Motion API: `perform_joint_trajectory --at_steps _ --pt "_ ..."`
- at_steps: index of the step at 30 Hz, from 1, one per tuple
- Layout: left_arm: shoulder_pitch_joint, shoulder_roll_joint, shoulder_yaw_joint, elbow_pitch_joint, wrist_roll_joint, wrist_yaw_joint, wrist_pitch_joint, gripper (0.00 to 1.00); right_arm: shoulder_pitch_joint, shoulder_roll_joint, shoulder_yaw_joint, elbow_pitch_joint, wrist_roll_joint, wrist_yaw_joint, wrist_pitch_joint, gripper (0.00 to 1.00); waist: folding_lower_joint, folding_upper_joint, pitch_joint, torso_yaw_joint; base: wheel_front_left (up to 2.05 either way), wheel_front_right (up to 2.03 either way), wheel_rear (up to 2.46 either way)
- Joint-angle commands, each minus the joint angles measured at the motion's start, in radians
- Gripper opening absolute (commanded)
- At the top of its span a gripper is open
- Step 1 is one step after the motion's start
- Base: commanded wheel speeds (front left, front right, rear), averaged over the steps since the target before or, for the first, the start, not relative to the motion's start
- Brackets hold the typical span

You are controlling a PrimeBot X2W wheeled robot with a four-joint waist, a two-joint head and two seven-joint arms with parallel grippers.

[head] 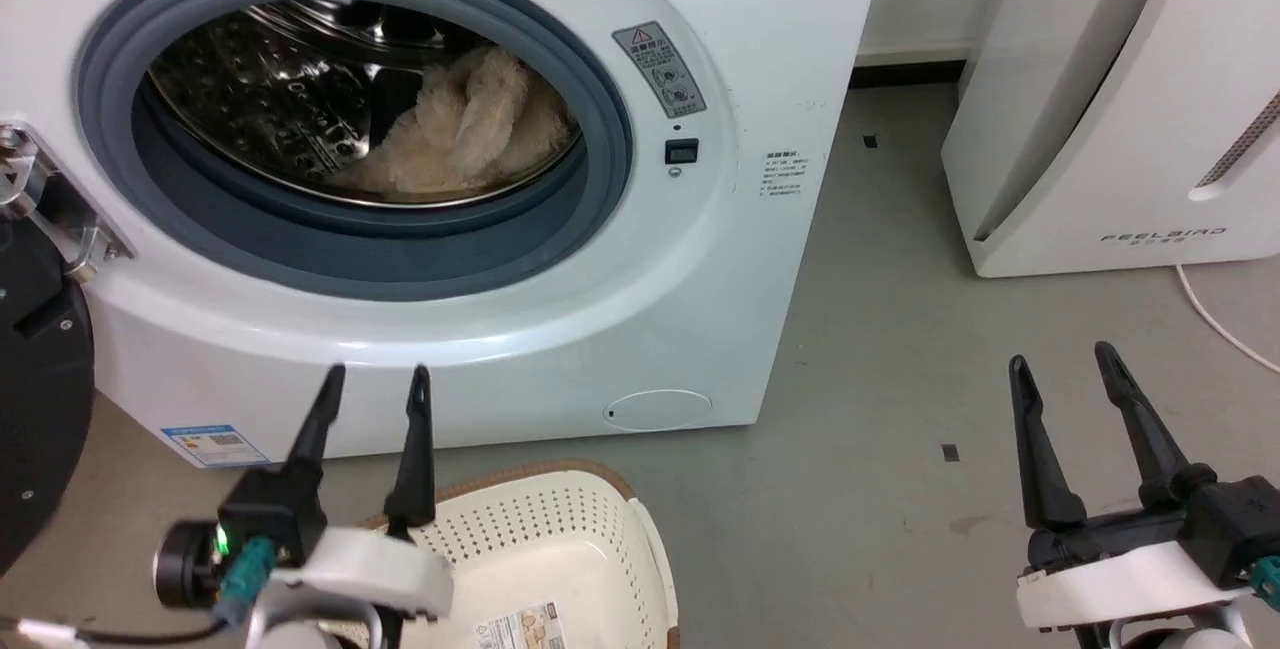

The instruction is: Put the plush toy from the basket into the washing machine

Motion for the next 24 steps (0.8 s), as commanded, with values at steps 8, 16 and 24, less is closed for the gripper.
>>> perform_joint_trajectory --at_steps 8,16,24 --pt "0.123 -0.088 0.056 -0.020 0.064 -0.009 -0.004 1.00 0.030 0.000 -0.004 0.004 0.003 -0.001 -0.004 1.00 0.0002 0.0000 -0.028 0.011 0.00 0.00 0.00" --pt "0.144 -0.137 0.106 -0.005 0.119 -0.043 -0.004 1.00 0.042 0.000 0.008 0.009 0.008 -0.001 -0.004 1.00 0.0002 0.0000 -0.032 0.023 0.00 0.00 0.00" --pt "0.136 -0.163 0.140 -0.009 0.140 -0.059 0.002 0.00 0.031 0.000 0.016 0.006 0.007 0.000 0.001 0.00 0.0002 0.0000 -0.032 0.027 0.00 0.00 0.00"
